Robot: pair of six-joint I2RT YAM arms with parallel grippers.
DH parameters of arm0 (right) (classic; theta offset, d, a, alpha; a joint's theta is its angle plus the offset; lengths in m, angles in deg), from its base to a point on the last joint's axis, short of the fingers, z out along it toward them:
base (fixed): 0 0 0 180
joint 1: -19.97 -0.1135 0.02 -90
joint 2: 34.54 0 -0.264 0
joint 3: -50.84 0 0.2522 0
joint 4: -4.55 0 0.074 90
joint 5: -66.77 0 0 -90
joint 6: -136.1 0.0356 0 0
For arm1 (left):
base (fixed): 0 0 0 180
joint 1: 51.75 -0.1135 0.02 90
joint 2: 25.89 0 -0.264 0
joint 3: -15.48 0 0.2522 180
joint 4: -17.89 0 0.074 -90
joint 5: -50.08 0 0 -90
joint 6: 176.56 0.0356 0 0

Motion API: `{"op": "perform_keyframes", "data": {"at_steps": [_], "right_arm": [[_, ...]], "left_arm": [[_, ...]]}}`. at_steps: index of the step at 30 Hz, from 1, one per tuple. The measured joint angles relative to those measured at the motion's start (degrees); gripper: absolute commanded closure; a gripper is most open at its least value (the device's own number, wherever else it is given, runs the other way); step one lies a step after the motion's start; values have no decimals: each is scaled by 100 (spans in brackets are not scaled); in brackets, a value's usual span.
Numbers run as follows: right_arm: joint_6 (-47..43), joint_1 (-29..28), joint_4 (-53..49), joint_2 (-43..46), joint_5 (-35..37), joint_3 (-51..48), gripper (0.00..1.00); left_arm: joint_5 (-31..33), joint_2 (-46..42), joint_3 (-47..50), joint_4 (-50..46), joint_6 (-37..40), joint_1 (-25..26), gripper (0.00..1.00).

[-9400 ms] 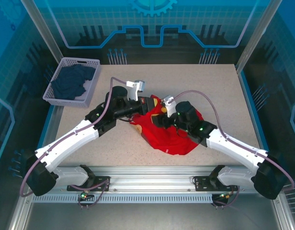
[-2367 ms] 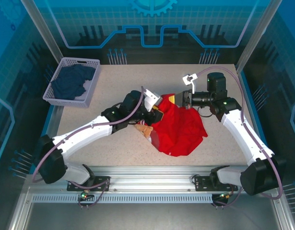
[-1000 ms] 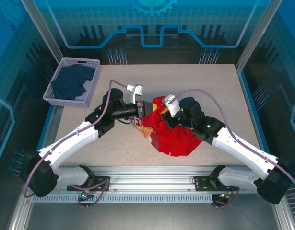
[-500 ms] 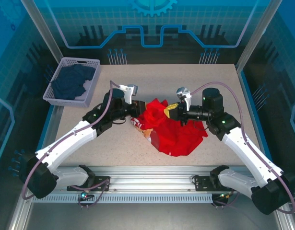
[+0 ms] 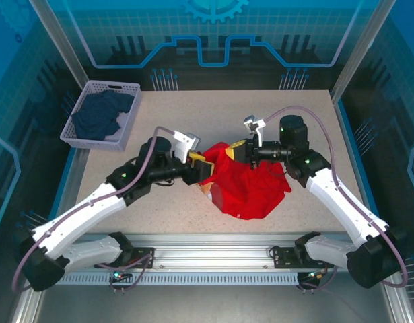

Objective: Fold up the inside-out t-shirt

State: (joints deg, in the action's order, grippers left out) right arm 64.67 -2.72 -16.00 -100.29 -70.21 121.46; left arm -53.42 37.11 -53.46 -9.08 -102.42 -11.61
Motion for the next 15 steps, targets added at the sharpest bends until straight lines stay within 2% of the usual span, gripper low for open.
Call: {"op": "perform_keyframes", "data": {"at_steps": [4,7,15], "right_arm": [[13,0,0,0,0,15,100],[11,0,-4,0,0,15,100],[-83,0,-131,11,2,15,100]], "left_arm": [[-269,481,-101,0,94,0,56],[-352,675,-236,28,138,0,64],[-356,785,-330,219,225,0,99]]}}
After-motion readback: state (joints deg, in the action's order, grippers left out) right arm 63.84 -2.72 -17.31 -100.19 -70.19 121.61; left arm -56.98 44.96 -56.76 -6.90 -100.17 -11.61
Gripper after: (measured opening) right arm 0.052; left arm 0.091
